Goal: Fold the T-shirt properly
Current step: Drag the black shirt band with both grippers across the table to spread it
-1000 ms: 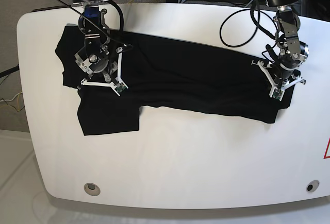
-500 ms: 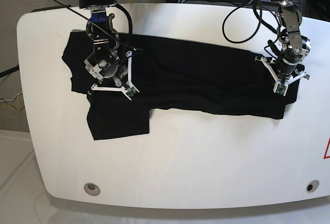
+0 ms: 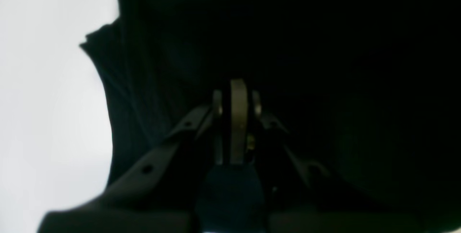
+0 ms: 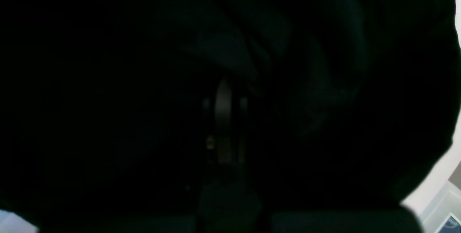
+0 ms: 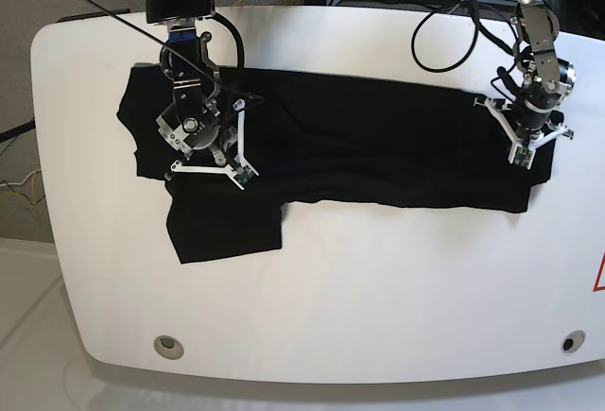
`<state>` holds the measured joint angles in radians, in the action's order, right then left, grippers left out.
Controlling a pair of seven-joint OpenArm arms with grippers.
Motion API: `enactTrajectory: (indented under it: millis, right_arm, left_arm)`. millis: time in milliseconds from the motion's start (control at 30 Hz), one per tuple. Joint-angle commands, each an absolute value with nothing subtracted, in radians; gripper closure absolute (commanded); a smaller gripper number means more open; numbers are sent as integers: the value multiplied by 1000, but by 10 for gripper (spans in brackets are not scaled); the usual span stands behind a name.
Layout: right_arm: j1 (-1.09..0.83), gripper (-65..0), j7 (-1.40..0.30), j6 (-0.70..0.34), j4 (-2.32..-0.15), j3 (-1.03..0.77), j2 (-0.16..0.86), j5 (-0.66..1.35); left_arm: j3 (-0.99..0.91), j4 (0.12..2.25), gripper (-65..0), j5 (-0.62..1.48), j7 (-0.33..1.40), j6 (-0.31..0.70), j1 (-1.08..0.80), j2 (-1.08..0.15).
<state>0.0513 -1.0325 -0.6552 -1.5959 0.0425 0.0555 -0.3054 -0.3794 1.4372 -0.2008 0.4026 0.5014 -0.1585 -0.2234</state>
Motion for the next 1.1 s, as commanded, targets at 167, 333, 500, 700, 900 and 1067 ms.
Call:
enactTrajectory:
  millis: [167,333,500,700,900,1067]
  right_arm:
    - [82,0,-1047,-662,-1601,-64,53,-294]
    - [91,0,-1044,-662,-1629,-91,53,-286]
    - [87,0,-998,-664,-1678,-94,51,-286]
    - [76,0,-978,-664,-1742,-110,28,-285]
    - [81,0,-975,-665,-1814,-159,-12,-285]
    - [81,0,-906,-665,-1860,-203,-38,-285]
  left_arm:
    - [-384,1432,-17,-240,489,510,-168,-257]
    - [-383,1432,-17,-240,489,510,-148,-268]
    - [-386,1434,-17,-239,489,510,-108,-268]
    - [-412,1509,-17,-232,489,510,-53,-259]
    - [-437,1610,-17,-232,489,512,-4,-202]
    - [-438,1692,-17,-232,489,512,28,-165]
